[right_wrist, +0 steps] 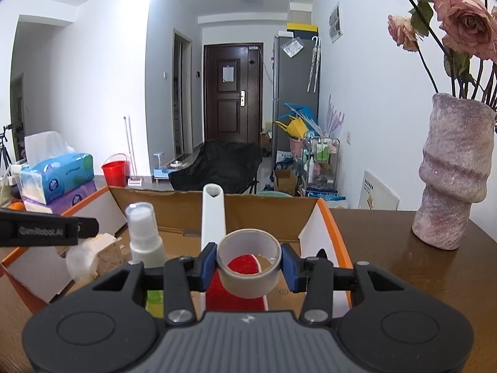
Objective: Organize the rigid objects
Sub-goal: 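Carry the white cap and tape roll over the red box with both tools, then open both tools to drop the white cap and tape roll into the box, then withdraw both tools from the box back over the table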
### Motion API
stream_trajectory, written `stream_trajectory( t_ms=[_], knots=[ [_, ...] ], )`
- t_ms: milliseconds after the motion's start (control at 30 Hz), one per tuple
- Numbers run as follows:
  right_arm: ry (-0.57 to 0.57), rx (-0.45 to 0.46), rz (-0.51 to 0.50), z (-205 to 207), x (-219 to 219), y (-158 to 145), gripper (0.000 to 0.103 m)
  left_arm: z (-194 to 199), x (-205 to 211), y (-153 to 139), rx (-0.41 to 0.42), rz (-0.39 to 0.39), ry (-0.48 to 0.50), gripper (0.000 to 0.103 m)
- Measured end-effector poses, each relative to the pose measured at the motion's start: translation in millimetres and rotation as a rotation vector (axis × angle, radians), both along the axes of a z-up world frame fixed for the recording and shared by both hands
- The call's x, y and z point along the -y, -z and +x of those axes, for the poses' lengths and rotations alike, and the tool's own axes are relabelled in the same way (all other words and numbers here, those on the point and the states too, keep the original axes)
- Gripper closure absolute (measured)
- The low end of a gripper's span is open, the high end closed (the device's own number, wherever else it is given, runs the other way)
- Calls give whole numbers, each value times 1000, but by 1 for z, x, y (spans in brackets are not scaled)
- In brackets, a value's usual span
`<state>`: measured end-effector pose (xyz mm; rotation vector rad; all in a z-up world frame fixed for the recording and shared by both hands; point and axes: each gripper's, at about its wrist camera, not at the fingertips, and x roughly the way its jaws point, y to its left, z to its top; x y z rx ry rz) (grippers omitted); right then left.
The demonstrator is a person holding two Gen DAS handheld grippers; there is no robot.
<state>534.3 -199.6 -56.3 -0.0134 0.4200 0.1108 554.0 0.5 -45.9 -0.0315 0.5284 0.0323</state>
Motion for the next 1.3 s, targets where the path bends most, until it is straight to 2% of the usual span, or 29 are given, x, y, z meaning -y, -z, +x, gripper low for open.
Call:
stream_trajectory(
  t_ms=[33,100,167,200,300,967,1300],
  knots=[
    [8,-5,-4,1,0,0,55,-1,0,-1,7,4,-10,23],
    [30,-6,-7,2,2,0,29,-2,0,-2,15,8,-10,18],
    [57,6,-12,2,5,-1,16,-3,0,-3,23,19,-21,9],
    [66,13,-13,1,6,-1,10,-3,-1,-4,28,24,-34,3],
    [78,21,-13,1,7,-2,3,-4,-2,-5,36,17,-45,0],
    [82,24,-15,-2,8,-6,0,-10,-5,-9,46,3,-69,0],
    [94,51,-11,-23,11,-12,0,-28,-6,-13,65,2,-74,0]
  ],
)
